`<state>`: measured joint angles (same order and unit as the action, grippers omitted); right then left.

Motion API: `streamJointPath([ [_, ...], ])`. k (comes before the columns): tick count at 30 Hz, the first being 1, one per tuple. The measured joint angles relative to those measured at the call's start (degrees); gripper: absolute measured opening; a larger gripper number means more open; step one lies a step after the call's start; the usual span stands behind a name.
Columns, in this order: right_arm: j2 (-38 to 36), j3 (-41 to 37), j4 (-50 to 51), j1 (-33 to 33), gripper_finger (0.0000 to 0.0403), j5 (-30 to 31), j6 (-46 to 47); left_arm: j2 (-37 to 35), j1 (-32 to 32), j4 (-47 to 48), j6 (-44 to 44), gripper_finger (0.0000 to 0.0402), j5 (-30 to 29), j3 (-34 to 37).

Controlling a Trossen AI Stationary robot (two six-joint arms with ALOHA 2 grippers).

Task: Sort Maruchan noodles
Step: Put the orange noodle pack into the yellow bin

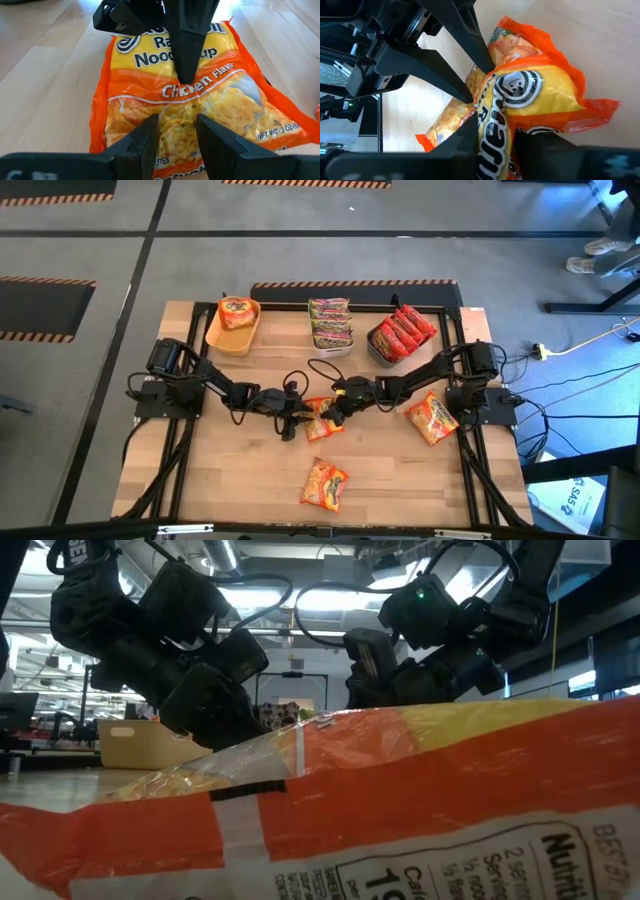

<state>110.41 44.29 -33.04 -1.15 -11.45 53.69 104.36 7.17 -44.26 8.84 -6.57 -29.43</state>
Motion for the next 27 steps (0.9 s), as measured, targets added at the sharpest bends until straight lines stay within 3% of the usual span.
streamJointPath([
  [7,0.00,-0.02,-0.02,0.00,0.0040,0.47,-0.49,0.00,-0.01,-0.03,0.00,0.0128,0.00,0.00],
  [13,-0.21,-0.04,0.13,0.00,0.0036,0.48,-1.82,-1.57,-0.03,0.98,-0.01,0.0128,0.27,0.02],
  [27,-2.24,-0.20,0.67,0.06,0.0030,0.36,-7.85,-14.42,-0.08,18.62,-3.92,0.0128,-0.26,0.08],
])
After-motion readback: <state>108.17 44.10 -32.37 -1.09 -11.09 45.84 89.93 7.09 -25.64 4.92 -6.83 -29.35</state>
